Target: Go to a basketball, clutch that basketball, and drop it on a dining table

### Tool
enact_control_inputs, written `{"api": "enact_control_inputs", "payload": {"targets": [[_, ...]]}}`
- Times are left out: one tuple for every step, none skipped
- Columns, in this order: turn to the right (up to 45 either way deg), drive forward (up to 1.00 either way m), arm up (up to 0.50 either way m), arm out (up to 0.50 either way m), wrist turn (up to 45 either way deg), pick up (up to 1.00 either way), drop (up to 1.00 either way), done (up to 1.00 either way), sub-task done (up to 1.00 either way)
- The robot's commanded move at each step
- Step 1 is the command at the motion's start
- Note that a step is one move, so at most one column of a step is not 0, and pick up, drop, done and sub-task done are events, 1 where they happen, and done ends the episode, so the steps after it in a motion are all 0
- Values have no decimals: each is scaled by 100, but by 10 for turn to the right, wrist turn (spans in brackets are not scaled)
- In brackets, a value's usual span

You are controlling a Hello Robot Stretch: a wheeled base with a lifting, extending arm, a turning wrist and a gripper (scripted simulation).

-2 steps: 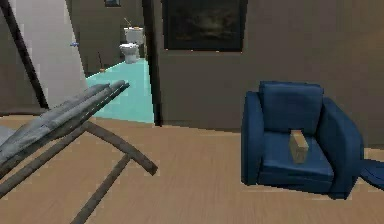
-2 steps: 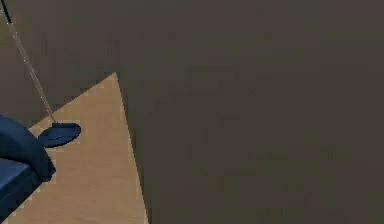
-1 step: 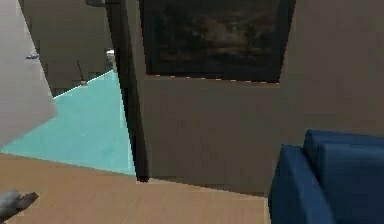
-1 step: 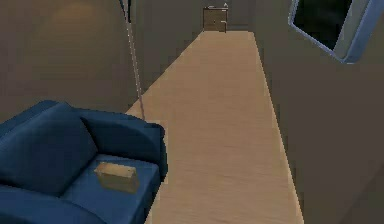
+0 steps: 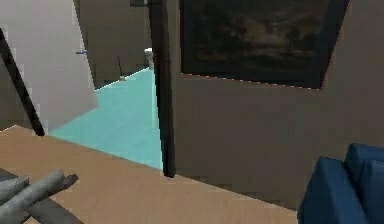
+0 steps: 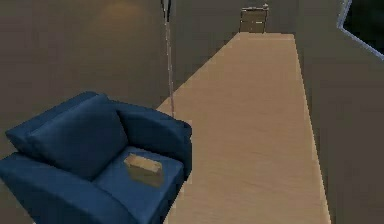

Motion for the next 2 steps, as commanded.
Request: {"api": "enact_control_inputs", "payload": {"targets": [[0,20,0,0,0,0,0,0,0],[180,0,0,0,0,0,0,0,0]]}}
